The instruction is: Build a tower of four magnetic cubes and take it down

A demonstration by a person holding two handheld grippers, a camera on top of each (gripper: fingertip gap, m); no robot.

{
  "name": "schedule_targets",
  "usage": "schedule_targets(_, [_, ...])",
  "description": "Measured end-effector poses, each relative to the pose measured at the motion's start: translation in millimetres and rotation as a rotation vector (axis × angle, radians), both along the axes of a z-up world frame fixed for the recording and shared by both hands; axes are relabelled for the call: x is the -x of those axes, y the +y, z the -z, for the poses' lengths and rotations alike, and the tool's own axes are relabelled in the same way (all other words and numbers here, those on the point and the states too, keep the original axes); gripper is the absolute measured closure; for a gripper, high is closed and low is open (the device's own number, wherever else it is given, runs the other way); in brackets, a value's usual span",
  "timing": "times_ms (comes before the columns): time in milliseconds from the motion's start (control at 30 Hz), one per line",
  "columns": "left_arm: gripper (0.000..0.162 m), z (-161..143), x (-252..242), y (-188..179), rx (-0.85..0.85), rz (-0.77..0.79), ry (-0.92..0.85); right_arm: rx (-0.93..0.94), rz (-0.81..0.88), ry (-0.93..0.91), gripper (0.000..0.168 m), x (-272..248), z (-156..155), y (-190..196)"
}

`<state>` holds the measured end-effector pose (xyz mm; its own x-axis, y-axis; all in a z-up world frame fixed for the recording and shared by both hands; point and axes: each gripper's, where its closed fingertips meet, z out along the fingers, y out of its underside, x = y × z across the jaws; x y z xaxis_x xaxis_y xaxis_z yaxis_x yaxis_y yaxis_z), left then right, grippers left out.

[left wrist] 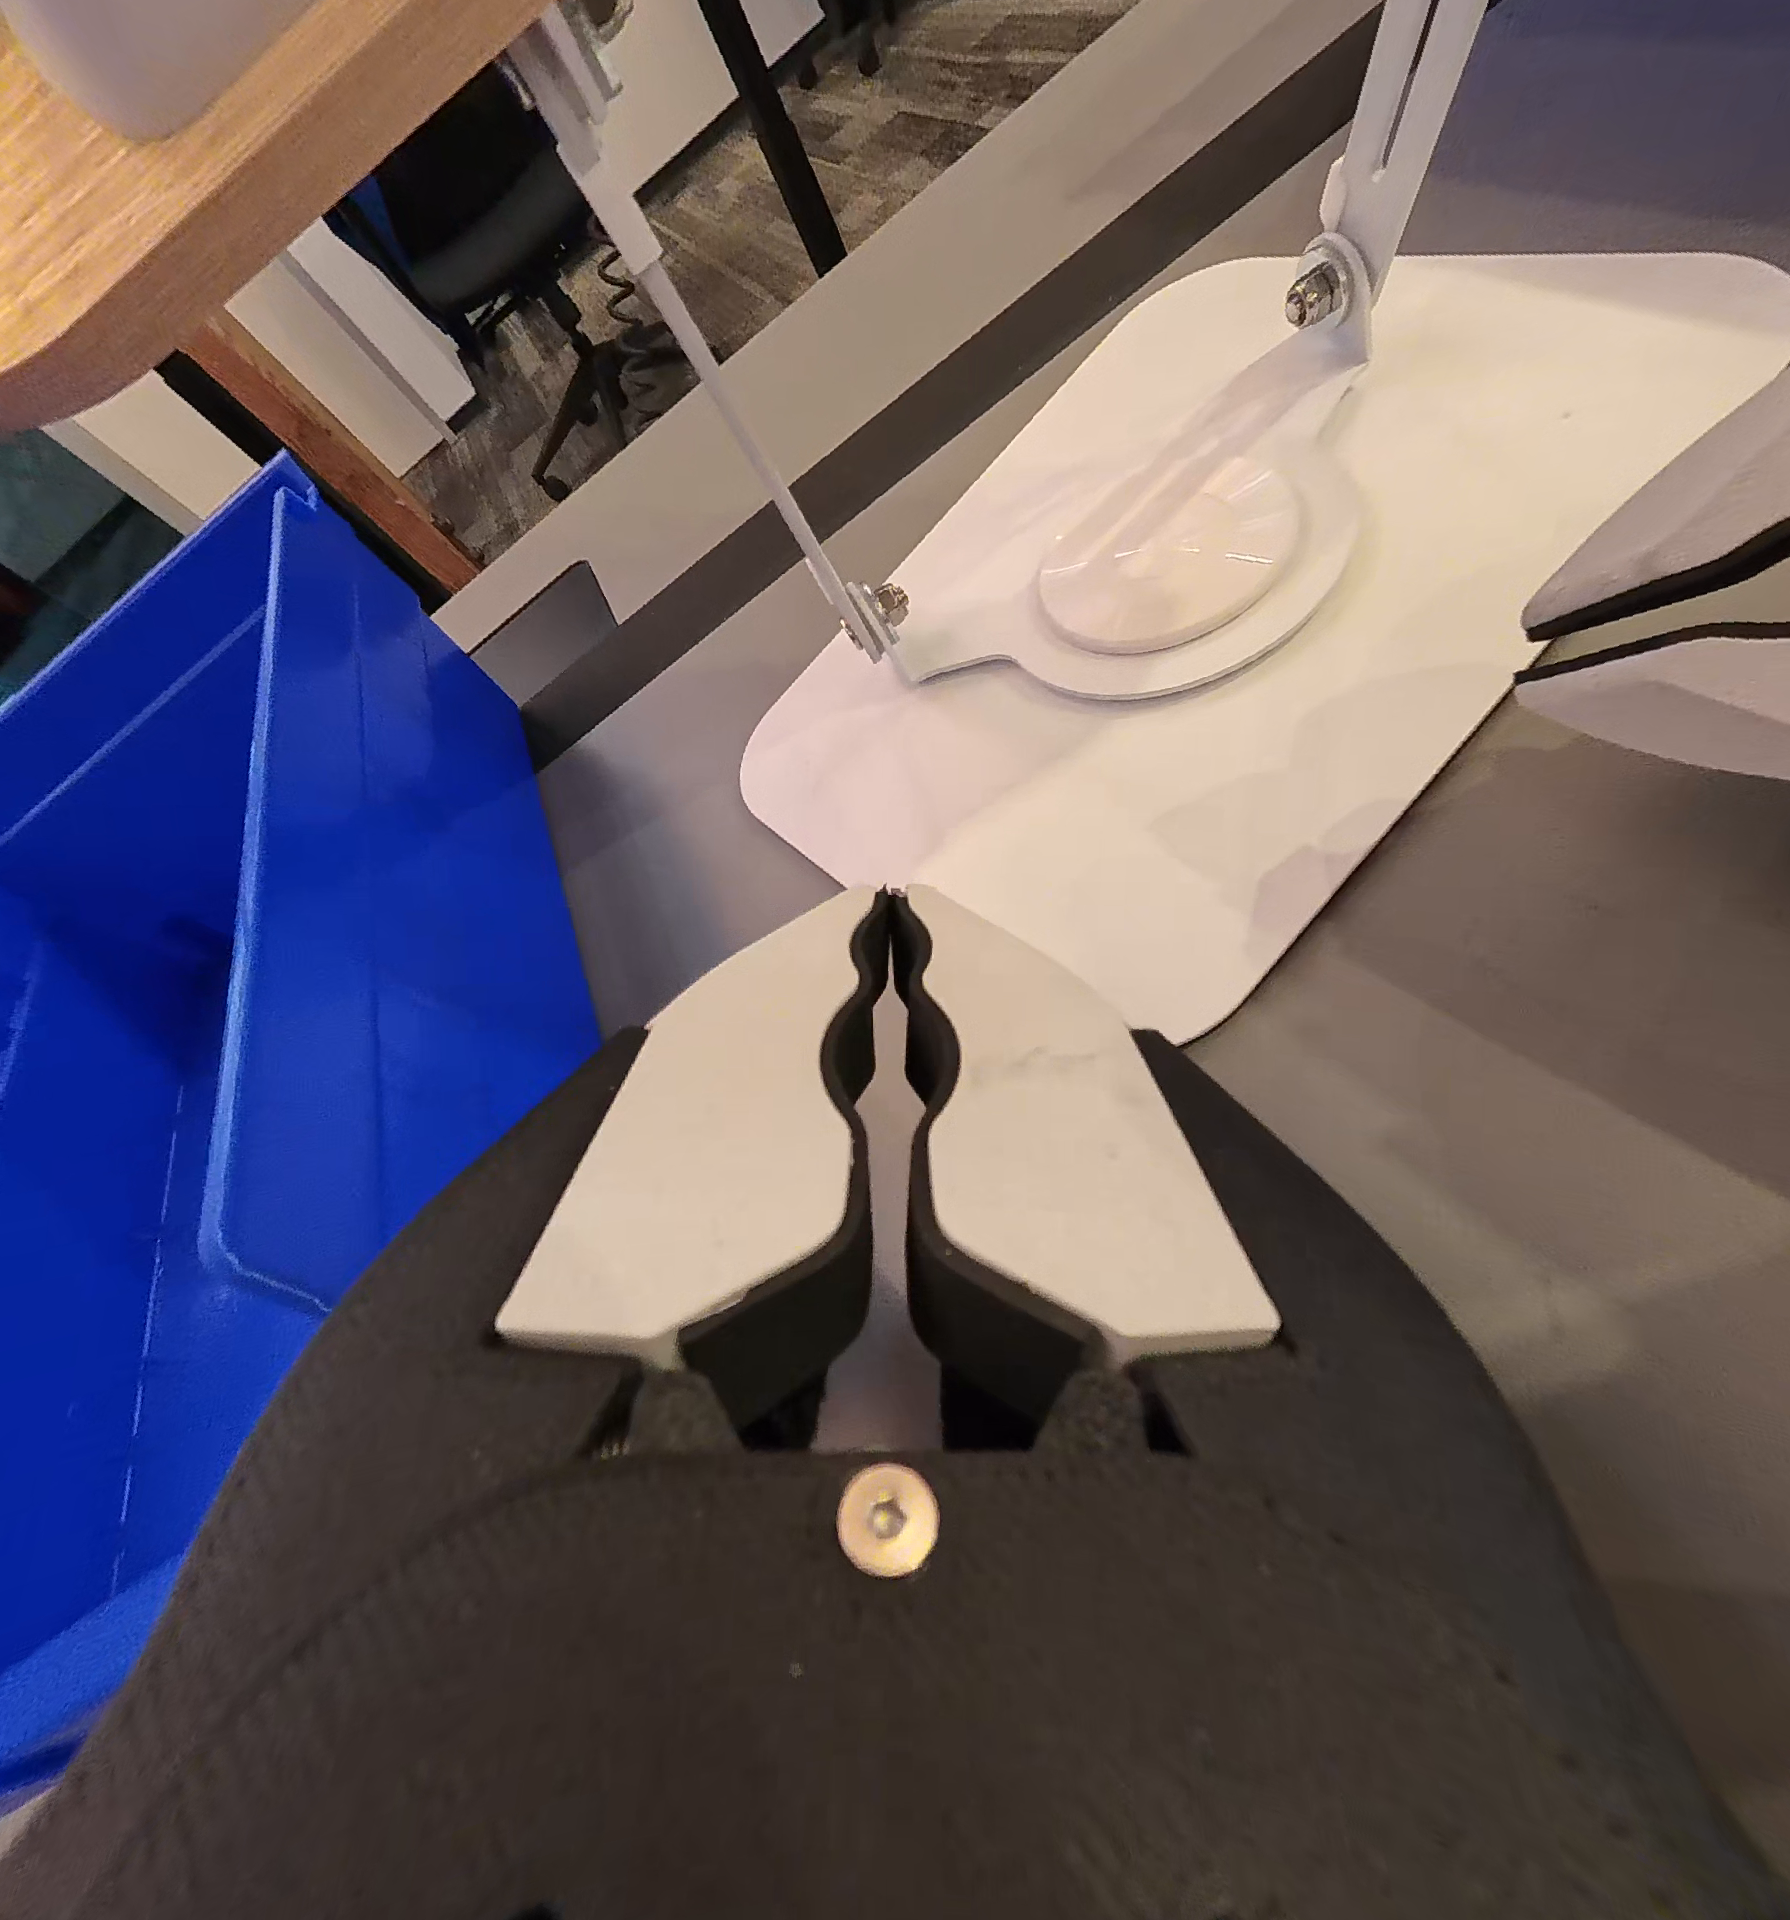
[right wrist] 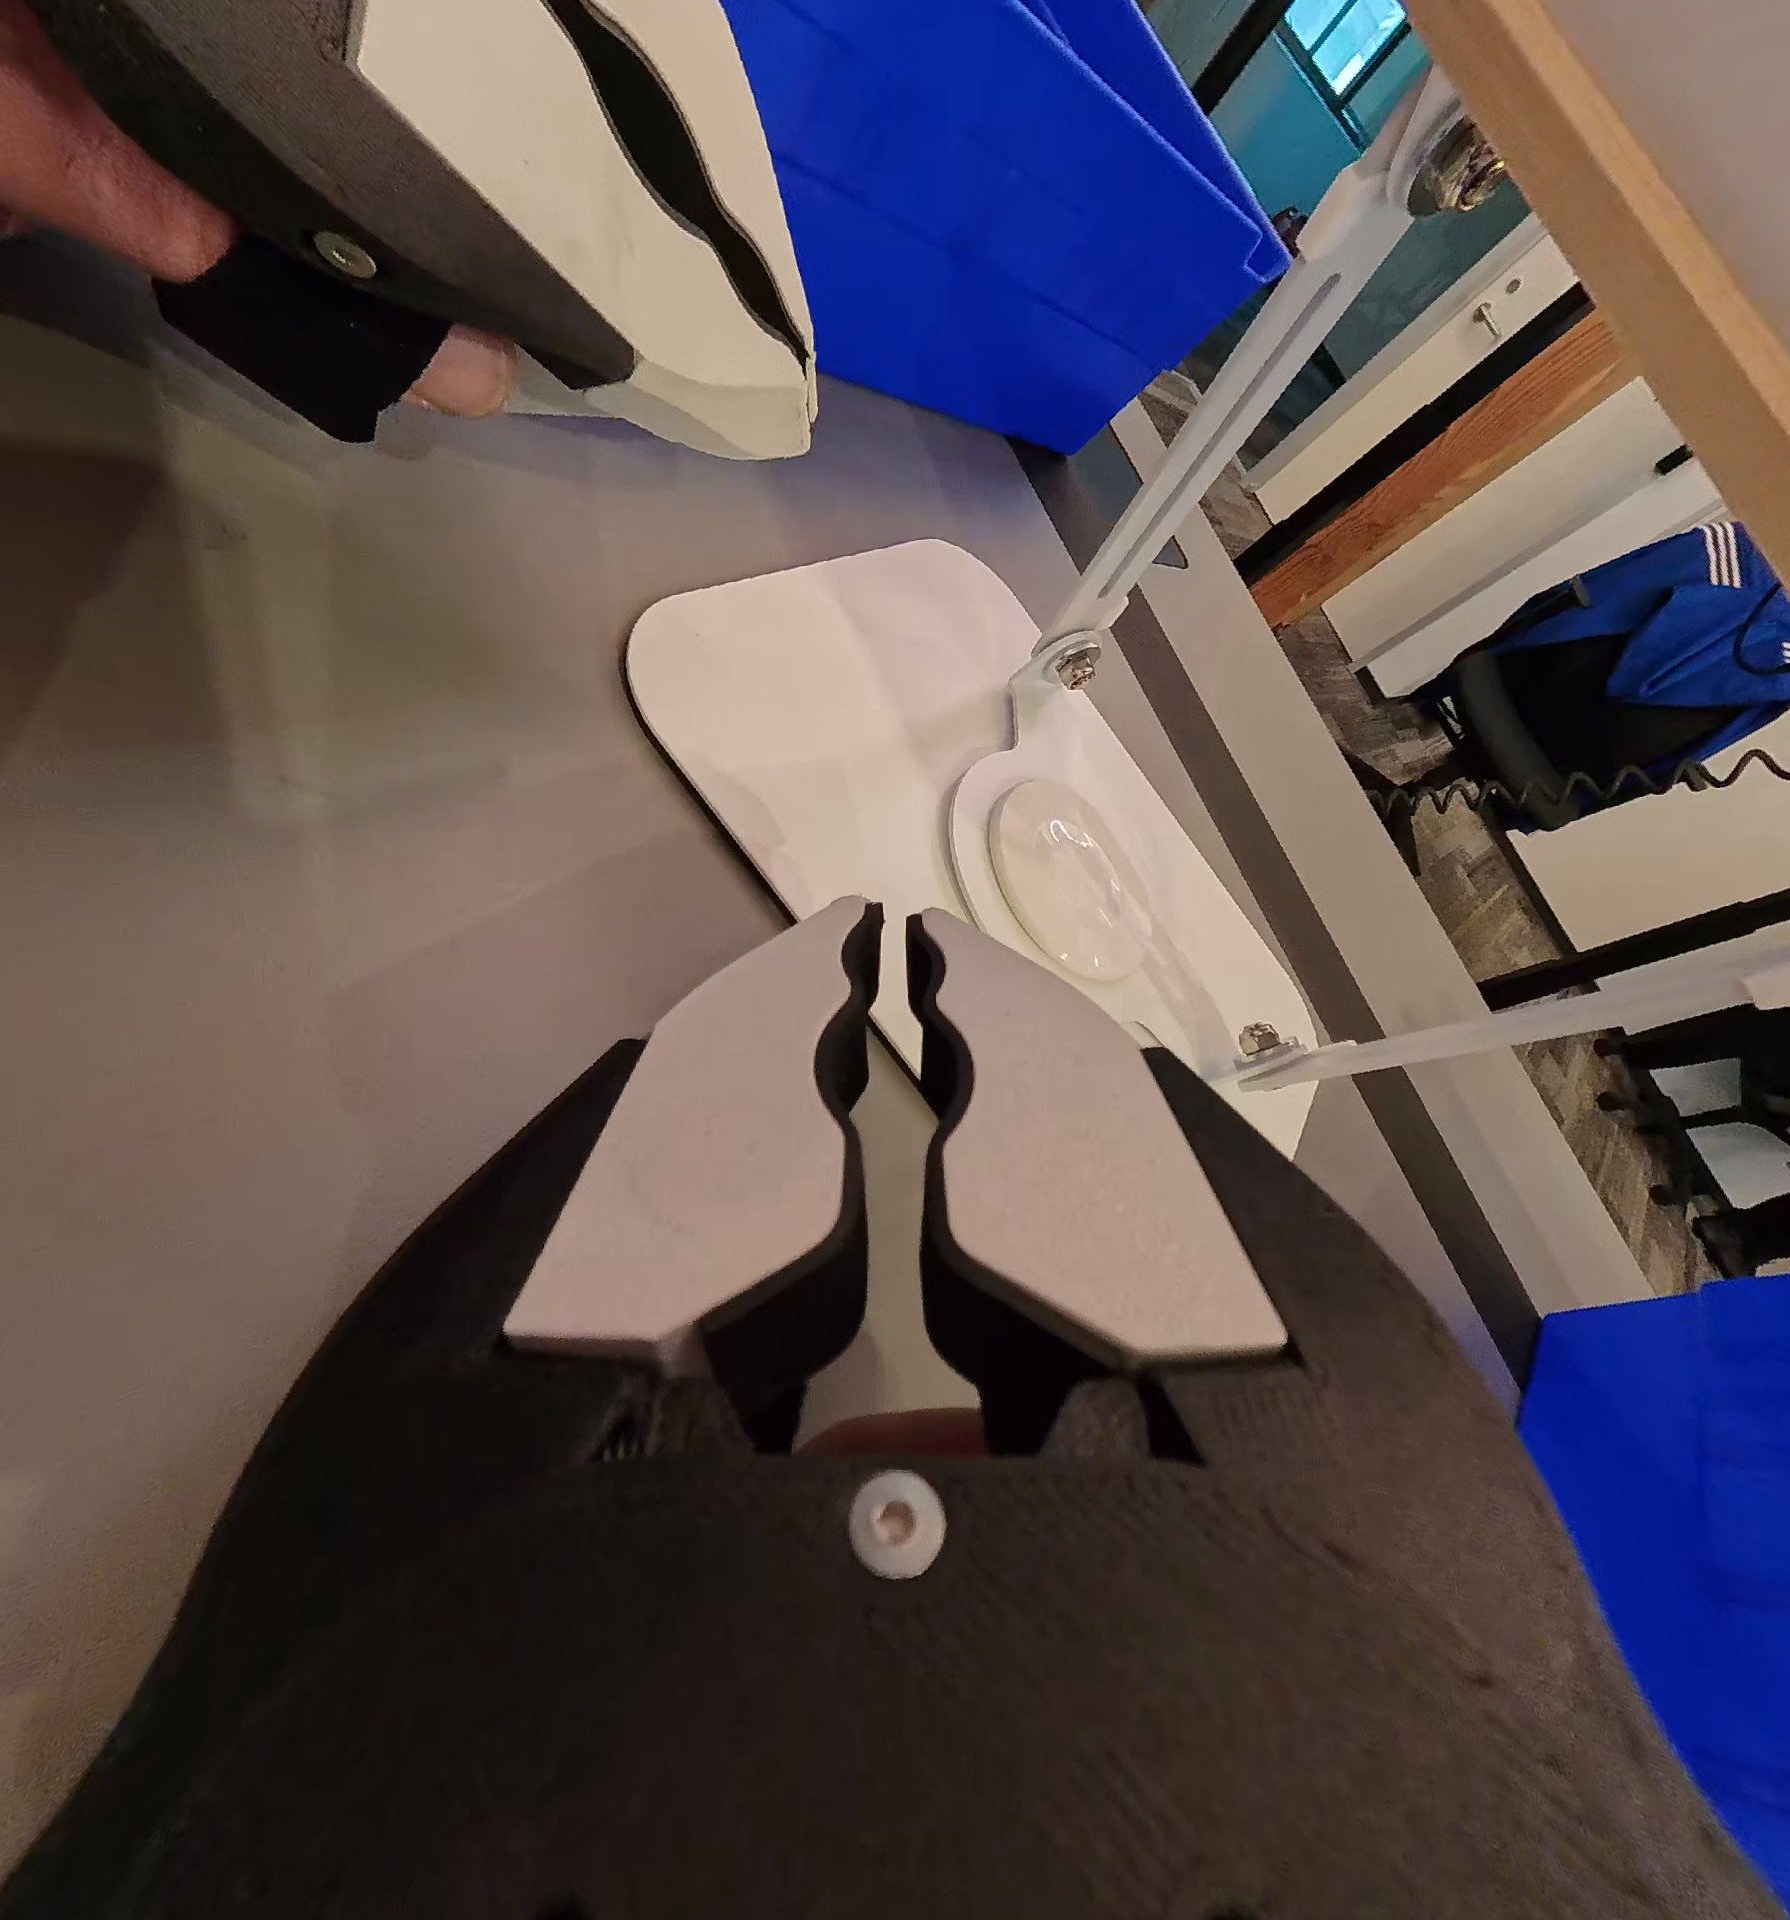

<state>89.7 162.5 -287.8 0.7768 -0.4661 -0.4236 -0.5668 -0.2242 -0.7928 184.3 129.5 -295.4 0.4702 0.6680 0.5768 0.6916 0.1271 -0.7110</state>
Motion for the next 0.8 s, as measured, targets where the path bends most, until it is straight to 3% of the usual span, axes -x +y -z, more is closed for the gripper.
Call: schedule_targets(800, [0.162,2.1,-3.8,-1.2,0.016,0.028,-0.013,-0.002,0.002,0.012,0.164,0.2,-0.4,0.6])
